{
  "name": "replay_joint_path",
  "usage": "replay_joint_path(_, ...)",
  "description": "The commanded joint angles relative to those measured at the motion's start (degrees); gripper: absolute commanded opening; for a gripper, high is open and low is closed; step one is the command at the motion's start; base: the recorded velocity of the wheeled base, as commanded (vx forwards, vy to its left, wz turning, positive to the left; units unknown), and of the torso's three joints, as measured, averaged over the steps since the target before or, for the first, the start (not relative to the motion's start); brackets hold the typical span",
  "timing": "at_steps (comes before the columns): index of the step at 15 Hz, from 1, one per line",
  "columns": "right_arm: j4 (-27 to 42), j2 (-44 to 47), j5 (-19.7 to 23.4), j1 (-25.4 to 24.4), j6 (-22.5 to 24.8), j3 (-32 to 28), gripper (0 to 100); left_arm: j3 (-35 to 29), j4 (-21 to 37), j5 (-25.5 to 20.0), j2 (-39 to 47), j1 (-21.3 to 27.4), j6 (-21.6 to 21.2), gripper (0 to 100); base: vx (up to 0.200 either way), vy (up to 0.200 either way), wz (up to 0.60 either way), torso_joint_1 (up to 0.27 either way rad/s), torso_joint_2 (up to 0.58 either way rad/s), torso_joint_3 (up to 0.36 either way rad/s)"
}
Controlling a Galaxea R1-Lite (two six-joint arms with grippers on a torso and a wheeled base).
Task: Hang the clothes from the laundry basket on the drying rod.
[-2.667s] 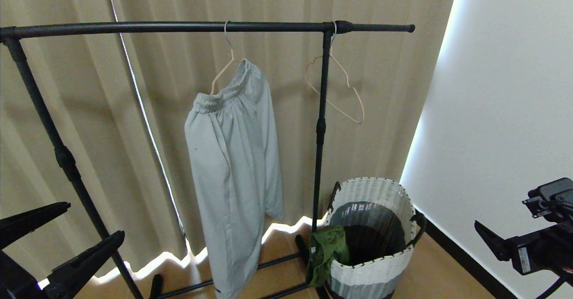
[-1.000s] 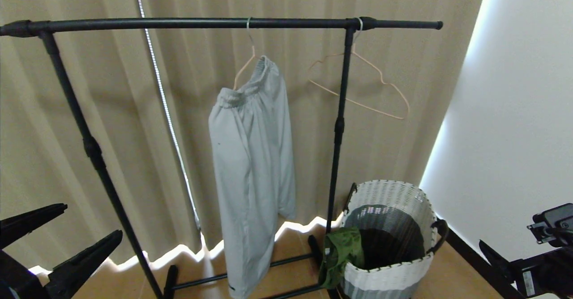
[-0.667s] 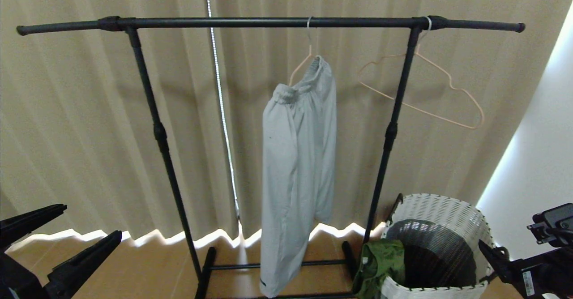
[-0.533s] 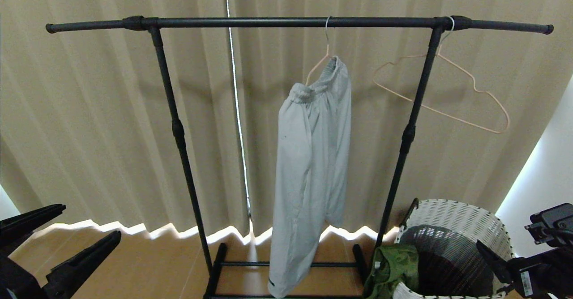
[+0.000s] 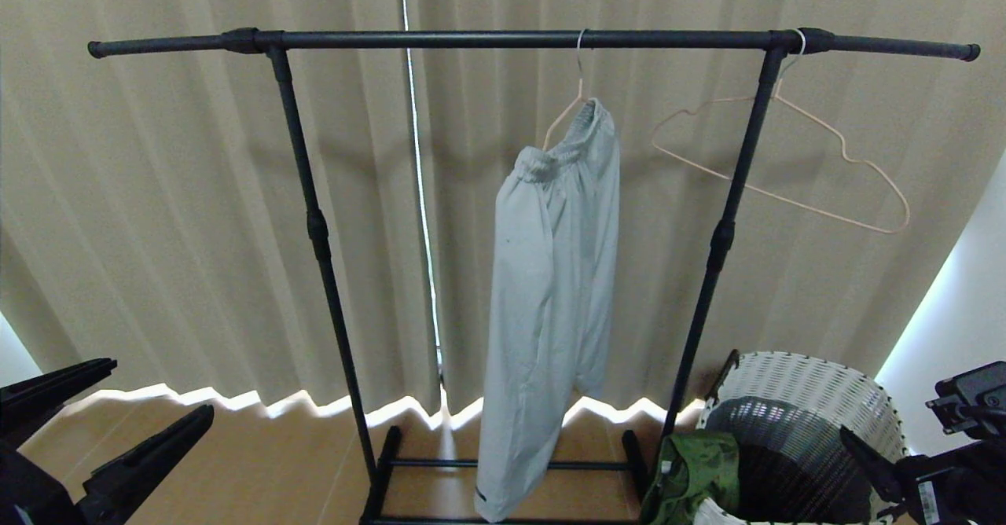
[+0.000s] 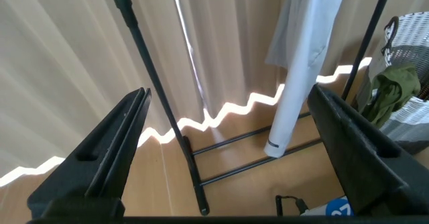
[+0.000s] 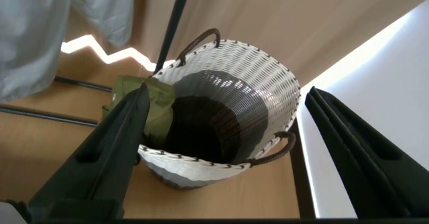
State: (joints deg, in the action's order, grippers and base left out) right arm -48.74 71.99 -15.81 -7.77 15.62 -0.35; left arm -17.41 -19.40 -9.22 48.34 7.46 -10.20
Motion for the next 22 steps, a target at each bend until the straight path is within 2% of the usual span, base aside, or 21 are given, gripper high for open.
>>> replay_joint_path(1, -0.04, 0.00, -0.01, -0.06, 0.03, 0.35, 100, 0.01, -0.03, -0.01, 0.09, 0.01, 0.01, 100, 0.000, 0.000, 0.00, 0.000, 0.00, 0.000)
replay_joint_path(22, 0.66, 0.26, -0.27, -0.50, 0.29, 0.35, 100, 0.45, -0.03, -0.10, 0.18, -1.13, -0.96, 100, 0.000, 0.000, 0.00, 0.000, 0.00, 0.000)
